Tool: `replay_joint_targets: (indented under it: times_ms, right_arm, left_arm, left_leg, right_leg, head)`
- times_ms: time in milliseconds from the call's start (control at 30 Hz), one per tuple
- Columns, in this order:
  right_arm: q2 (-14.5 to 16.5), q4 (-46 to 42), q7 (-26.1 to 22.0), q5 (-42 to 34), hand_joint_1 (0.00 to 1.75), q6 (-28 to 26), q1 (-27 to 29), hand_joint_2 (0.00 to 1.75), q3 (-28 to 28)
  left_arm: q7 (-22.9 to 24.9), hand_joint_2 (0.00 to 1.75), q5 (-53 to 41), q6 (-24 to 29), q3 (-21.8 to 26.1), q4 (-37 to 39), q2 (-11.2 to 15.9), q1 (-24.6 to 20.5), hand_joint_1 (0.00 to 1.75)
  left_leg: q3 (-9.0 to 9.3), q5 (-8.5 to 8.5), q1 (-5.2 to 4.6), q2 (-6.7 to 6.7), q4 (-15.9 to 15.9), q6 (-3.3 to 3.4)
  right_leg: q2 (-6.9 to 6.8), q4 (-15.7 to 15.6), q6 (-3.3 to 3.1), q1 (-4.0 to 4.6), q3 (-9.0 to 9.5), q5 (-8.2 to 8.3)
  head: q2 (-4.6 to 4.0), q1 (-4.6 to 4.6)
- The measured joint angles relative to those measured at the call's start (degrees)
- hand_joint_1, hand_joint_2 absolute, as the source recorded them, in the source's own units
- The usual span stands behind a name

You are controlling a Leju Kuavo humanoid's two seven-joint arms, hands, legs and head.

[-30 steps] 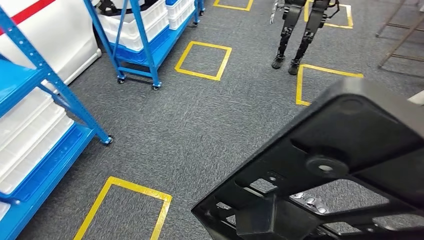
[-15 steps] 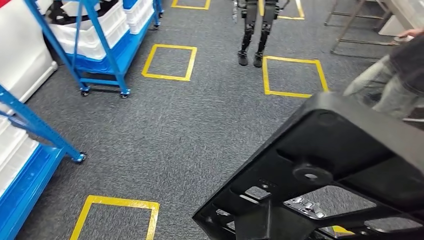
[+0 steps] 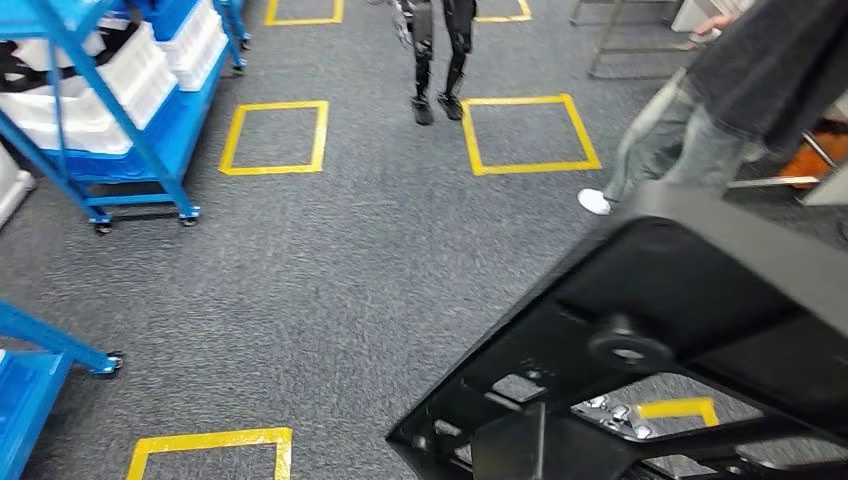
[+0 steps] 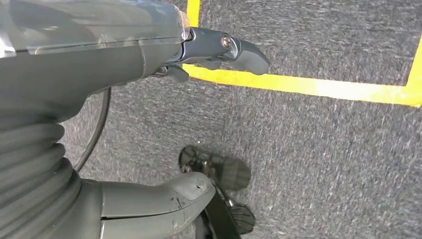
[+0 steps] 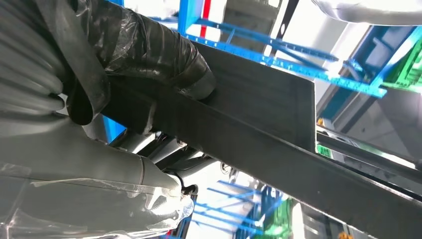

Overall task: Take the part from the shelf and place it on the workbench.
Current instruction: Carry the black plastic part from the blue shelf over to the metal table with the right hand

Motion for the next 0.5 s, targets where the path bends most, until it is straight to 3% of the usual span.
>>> replay_joint_targets:
  times_ms: [33,67,100,167,233,300,333,400,467,500]
  right_arm:
    - [0.07,0.09,0.0,-0.03,1.75,0.2,-0.11,1.75,-0.01]
    - [0.09,0.21,0.01,-0.06,1.75,0.33,-0.25,1.75,-0.01]
    - [0.1,0.32,0.01,-0.08,1.75,0.47,-0.39,1.75,-0.01]
    - [0.13,0.52,0.01,-0.12,1.75,0.97,-0.73,1.75,-0.01]
    - [0.17,0.63,0.02,-0.14,1.75,1.46,-1.18,1.75,-0.01]
    - [0.29,0.67,0.04,-0.15,1.75,1.59,-1.44,1.75,-0.01]
    - [0.36,0.67,0.04,-0.15,1.75,1.64,-1.44,1.75,-0.02]
    - [0.45,0.66,0.02,-0.12,1.75,1.74,-1.52,1.75,-0.03]
    - [0.59,0.66,0.0,-0.1,1.75,1.74,-1.64,1.75,-0.04]
    - [0.69,0.66,0.0,-0.1,1.75,1.69,-1.63,1.75,-0.04]
  left_arm:
    - [-0.08,1.75,0.0,-0.02,0.19,0.0,-0.02,0.14,0.0]
    - [-0.19,1.75,-0.01,-0.01,0.35,0.0,-0.05,0.19,0.0]
    - [-0.32,1.75,-0.01,0.01,0.5,0.0,-0.09,0.16,0.0]
    - [-0.54,1.75,0.0,-0.08,0.73,0.0,-0.17,0.07,0.0]
    - [-0.53,1.75,-0.01,-0.15,1.01,0.0,-0.2,0.08,0.0]
    - [-0.42,1.75,-0.1,-0.04,1.25,0.0,-0.22,0.02,0.0]
    - [-0.37,1.75,-0.23,0.13,1.3,0.0,-0.23,-0.07,0.0]
    - [-0.29,1.75,-0.66,0.76,1.33,0.0,-0.27,-0.2,0.0]
    - [-0.35,1.75,-1.11,1.55,1.39,0.0,-0.28,-0.04,0.0]
    - [-0.49,1.75,-1.27,1.68,1.44,0.0,-0.28,0.09,0.0]
  left_leg:
    - [-1.05,0.09,0.02,-0.24,1.6,-0.09]
    - [-1.14,1.33,0.07,-0.37,1.09,-0.16]
    - [-0.3,3.41,0.16,-0.68,-1.43,-0.21]
    - [2.35,7.23,0.46,-3.12,-8.48,-0.22]
    - [3.84,8.26,0.54,-5.36,-12.24,0.02]
    - [4.12,8.23,0.37,-4.88,-12.81,0.56]
    - [4.25,8.42,0.32,-4.16,-13.15,0.94]
    - [4.51,8.71,0.36,-2.65,-13.72,1.8]
    - [4.58,8.65,0.13,-1.09,-13.85,2.33]
    - [4.59,8.57,-0.02,-0.22,-13.83,2.44]
  right_leg:
    - [0.78,0.17,-0.02,0.01,-0.01,-0.07]
    - [1.57,0.36,0.02,-0.01,-0.01,-0.15]
    - [2.34,0.57,0.12,-0.06,0.01,-0.26]
    - [3.7,1.14,0.57,-0.15,-0.16,-0.54]
    - [5.03,1.61,1.27,-0.31,-0.74,-0.59]
    - [6.43,1.54,2.08,-0.58,-1.21,-0.3]
    - [6.26,1.69,2.42,-0.65,-1.36,-0.39]
    - [3.7,4.4,2.95,-0.55,-2.7,-2.13]
    - [0.48,11.18,3.3,-0.56,-6.04,-5.56]
    - [-0.14,14.69,3.44,-0.67,-7.85,-6.89]
  head:
    - [0.0,0.0]
    - [0.0,0.0]
    - [0.0,0.0]
    - [0.0,0.0]
    - [0.0,0.01]
    - [0.0,0.0]
    - [0.0,0.0]
    - [0.0,0.02]
    - [0.0,0.03]
    - [0.0,0.03]
